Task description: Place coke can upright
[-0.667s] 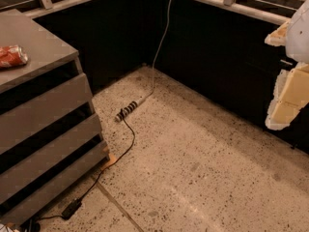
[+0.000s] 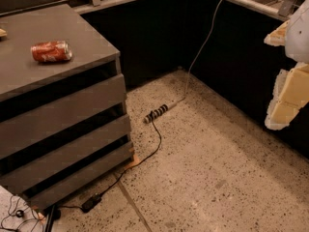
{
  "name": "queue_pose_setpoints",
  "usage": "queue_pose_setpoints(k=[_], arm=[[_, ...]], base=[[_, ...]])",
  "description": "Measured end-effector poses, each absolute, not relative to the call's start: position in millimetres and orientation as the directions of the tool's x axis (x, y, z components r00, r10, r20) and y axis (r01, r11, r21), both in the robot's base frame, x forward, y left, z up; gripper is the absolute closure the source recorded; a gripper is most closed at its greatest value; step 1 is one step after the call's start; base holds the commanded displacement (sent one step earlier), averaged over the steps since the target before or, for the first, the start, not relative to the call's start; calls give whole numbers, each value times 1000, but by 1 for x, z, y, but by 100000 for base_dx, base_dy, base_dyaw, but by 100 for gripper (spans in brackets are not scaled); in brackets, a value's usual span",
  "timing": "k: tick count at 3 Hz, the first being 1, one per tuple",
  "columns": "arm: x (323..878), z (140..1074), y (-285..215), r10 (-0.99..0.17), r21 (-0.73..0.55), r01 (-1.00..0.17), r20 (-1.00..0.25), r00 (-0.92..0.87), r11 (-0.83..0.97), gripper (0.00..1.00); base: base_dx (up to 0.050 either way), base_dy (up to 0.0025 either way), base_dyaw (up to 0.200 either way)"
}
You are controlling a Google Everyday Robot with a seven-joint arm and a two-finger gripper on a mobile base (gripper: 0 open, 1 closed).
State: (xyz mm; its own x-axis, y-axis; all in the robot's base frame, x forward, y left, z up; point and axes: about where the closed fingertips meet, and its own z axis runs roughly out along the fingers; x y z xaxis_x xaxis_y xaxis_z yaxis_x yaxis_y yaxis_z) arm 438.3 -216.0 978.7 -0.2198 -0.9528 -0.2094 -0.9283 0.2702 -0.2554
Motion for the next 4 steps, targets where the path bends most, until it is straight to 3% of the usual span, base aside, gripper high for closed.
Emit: queue_pose_setpoints(k=[1,2,3,4], arm=[[438,979,-216,-953,-255,-928,-209,-220,270,0],[438,979,-216,-953,-255,-928,-209,-220,270,0],[438,979,-216,-953,-255,-928,-209,-220,270,0],[438,979,-216,-953,-255,-928,-209,-220,270,0]], base=[[4,-5,19256],[4945,3,-80],[0,0,19197],[4957,-4,108]])
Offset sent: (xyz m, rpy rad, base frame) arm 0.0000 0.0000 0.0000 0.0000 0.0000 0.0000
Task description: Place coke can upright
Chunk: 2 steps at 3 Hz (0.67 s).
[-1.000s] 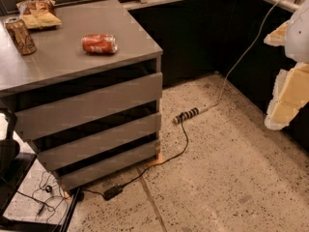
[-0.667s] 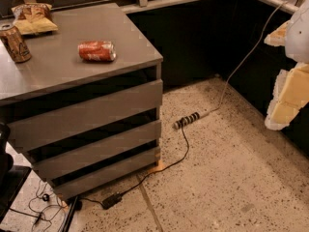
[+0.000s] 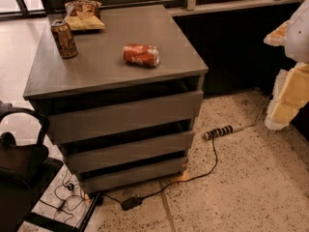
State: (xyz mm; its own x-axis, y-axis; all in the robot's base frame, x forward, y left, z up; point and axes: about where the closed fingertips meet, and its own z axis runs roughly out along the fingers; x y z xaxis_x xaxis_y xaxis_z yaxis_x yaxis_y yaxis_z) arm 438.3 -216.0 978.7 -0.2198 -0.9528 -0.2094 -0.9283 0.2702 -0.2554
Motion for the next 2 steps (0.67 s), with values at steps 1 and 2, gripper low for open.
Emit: queue_pose_setpoints(k=[1,2], arm=[[438,979,-216,-953,-255,-928,-209,-220,270,0],[438,979,-216,-953,-255,-928,-209,-220,270,0]], base=[[4951,-1,25],[0,-2,19016]])
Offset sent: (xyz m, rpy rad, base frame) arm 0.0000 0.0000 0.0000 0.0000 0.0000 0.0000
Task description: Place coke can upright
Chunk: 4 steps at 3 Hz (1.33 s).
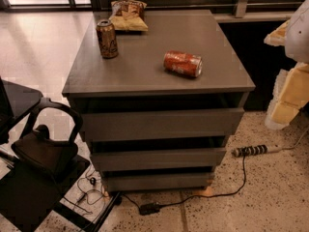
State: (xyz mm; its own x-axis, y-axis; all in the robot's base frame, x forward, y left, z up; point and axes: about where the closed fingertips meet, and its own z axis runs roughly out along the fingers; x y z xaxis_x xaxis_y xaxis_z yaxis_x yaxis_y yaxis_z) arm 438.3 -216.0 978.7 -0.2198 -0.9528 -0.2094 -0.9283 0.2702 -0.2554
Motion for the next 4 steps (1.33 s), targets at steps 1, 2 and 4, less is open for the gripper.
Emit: queue_pose_setpoints(k=[1,2,4], arm=[[438,979,-216,-953,-255,-928,-209,-220,270,0],[438,979,-216,-953,-255,-928,-209,-220,270,0],[438,979,-216,-953,-256,-928,-209,-220,270,0]], base=[[4910,-6,154],[4900,-1,6],[4925,0,-8]])
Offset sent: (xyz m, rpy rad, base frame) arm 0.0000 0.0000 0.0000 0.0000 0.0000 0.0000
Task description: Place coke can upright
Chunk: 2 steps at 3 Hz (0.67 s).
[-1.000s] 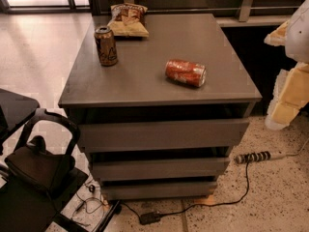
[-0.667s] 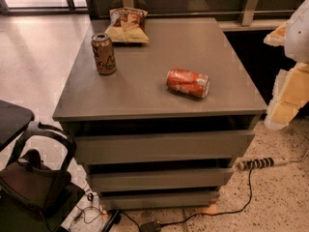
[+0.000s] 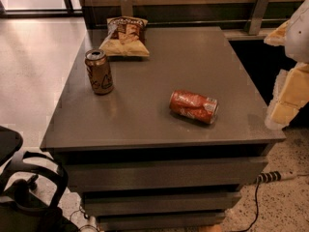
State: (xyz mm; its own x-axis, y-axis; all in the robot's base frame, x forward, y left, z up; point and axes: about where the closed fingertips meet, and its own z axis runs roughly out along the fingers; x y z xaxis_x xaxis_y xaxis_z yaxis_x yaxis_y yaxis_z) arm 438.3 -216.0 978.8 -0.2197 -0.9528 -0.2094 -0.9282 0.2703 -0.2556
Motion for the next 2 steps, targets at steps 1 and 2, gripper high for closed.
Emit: queue_pose_setpoints(k=[1,2], arm=[[438,980,-216,-953,-259,-927,-210,-219,270,0],[438,980,-216,-953,-259,-927,-210,-219,270,0]], base=[[4848,2,-32],[0,0,15600]])
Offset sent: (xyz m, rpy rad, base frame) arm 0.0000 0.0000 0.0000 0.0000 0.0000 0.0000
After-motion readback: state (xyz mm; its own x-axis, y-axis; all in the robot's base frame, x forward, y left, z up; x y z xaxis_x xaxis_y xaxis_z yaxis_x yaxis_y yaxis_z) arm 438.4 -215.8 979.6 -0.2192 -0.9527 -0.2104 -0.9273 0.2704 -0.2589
